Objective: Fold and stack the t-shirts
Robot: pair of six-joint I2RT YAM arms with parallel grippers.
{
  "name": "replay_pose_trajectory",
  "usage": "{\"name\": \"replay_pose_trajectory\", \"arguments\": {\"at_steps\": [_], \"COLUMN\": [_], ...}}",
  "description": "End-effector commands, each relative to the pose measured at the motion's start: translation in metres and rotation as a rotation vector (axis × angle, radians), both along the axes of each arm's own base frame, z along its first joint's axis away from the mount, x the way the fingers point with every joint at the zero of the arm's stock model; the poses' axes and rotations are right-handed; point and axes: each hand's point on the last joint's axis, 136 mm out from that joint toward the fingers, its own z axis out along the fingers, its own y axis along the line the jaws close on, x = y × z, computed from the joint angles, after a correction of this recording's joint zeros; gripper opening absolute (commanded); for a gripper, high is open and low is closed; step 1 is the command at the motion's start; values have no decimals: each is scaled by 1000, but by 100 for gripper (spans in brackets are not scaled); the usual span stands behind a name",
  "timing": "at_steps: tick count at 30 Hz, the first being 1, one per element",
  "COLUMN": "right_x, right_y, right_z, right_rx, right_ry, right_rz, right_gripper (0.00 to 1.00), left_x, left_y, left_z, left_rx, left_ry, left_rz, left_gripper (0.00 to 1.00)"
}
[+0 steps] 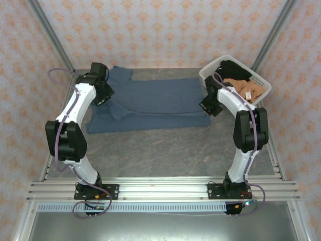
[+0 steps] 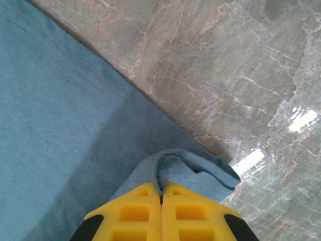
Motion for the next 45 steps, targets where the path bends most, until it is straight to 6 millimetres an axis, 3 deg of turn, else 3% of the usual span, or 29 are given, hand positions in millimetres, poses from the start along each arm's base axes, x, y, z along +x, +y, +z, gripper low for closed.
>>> {"name": "replay_pose_trajectory", "arguments": {"at_steps": [1, 17, 19, 21, 23, 26, 29, 33, 37, 41, 45], "right_x": [9, 45, 51, 54, 51, 37, 16, -1, -6, -3, -13], "right_y": [-11, -5, -2, -1, -2, -6, -3, 15, 30, 28, 21], "right_z": [3, -11, -11, -5, 5, 17, 15, 3, -18, -40, -62], "right_rx": [-48, -40, -29, -27, -33, -42, -26, 26, 66, 37, -9], "right_ry": [-8, -17, -32, -49, -64, -86, -83, -83, -52, -8, 81], "right_rz": [-37, -27, -6, 12, 31, 52, 72, 123, 149, 153, 166], "right_gripper": [0, 0, 14, 33, 45, 54, 56, 45, 28, 23, 22], "left_x": [4, 35, 41, 43, 36, 8, -31, -62, -62, -58, -74], "left_y": [15, 24, 24, 27, 33, 41, 45, 42, 40, 42, 45], "left_z": [10, -13, -28, -27, -15, -8, -30, -64, -93, -122, -146], "left_rx": [59, 52, 28, 21, 42, 9, -71, -159, -211, -219, -200], "left_ry": [-6, 34, 66, 78, 62, 59, 109, 144, 187, 247, 317], "left_rz": [22, 16, 2, -1, 4, 41, 104, 163, 203, 243, 288], "left_gripper": [0, 0, 1, 26, 47, 51, 48, 33, 20, 11, 9]}}
